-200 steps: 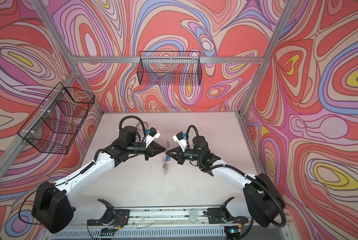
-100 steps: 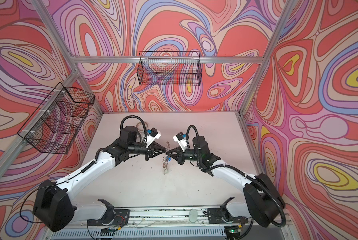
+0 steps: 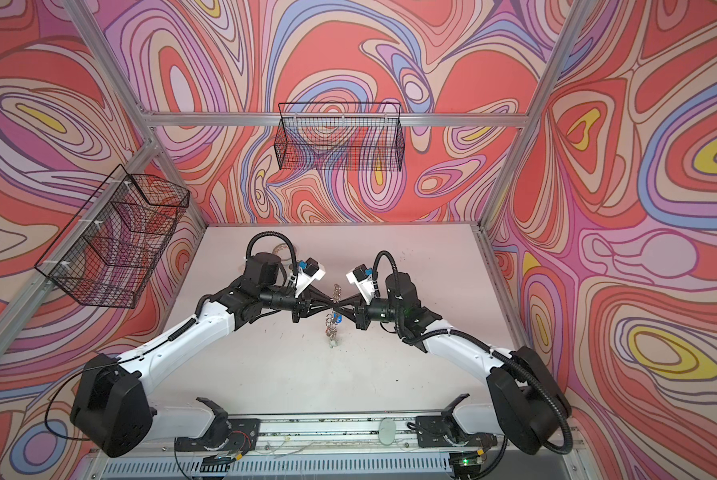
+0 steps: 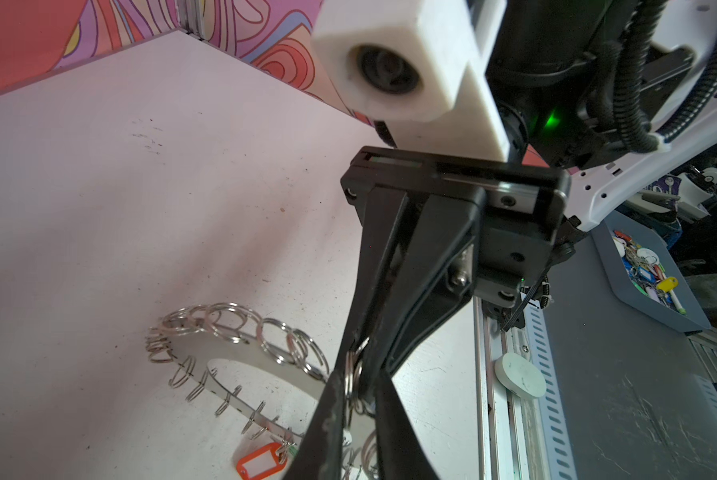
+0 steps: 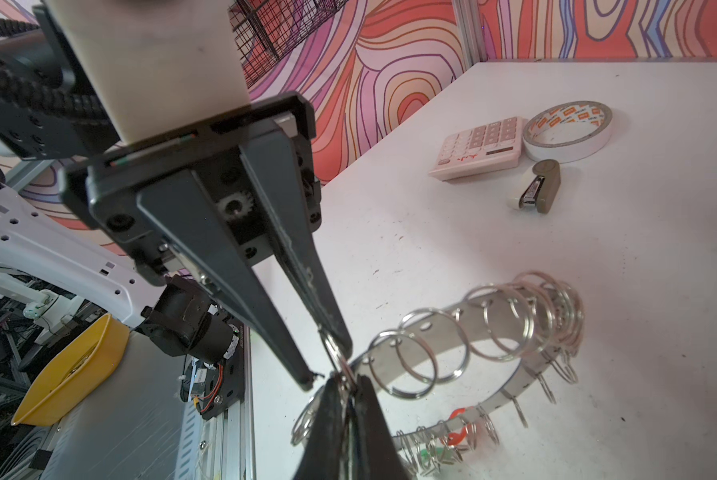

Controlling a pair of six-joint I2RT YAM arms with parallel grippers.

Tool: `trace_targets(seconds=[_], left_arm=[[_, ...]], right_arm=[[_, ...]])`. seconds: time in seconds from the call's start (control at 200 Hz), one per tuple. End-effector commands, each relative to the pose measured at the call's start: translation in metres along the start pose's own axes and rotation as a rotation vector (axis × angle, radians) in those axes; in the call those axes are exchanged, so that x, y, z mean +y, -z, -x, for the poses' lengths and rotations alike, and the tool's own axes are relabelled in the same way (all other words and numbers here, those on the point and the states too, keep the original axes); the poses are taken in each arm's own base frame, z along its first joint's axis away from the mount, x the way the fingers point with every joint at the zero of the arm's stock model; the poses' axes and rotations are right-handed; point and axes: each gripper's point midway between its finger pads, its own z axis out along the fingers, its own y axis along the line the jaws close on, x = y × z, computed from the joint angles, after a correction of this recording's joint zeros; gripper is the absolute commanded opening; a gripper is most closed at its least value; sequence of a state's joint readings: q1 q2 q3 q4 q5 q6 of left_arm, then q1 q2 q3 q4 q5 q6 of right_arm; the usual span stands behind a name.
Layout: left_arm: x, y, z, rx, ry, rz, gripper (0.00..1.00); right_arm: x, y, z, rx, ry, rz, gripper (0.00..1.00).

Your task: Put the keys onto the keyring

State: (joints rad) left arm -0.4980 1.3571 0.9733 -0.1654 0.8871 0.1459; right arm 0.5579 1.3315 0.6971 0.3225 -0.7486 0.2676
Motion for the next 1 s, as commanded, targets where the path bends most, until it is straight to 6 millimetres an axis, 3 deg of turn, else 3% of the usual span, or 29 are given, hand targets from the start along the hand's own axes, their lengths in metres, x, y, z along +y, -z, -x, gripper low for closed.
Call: trace_targets(seconds=[0.0, 0.26, 0.326, 0.576, 0.771, 0.997], left_arm=[[-0.01, -0.003, -0.004, 0.025, -0.001, -0.052, 0.18], [-0.009, -0.003, -0.002, 0.019, -0.003, -0.047, 0.1], [-0.01, -0.002, 0.001, 0.012, -0.003, -0.045, 0.0], [-0.007, 0.008, 0.017, -0.101, 0.0, 0.017, 0.0], [-0.014, 0.028, 0.051, -0.299, -0.031, 0.051, 0.0], [-0.024, 0.041, 0.063, -0.453, -0.028, 0.045, 0.0]], right_arm=[[0.008, 0.003, 0.018, -0.062, 0.068, 0.011, 0.0], [0.006, 0.003, 0.016, -0.059, 0.062, 0.008, 0.0], [0.005, 0.002, 0.015, -0.057, 0.06, 0.005, 0.0], [-0.002, 0.006, 0.007, -0.036, 0.047, -0.045, 0.0], [-0.005, 0.013, -0.001, -0.012, 0.035, -0.087, 0.12], [-0.002, 0.013, -0.003, 0.012, 0.009, -0.071, 0.07]])
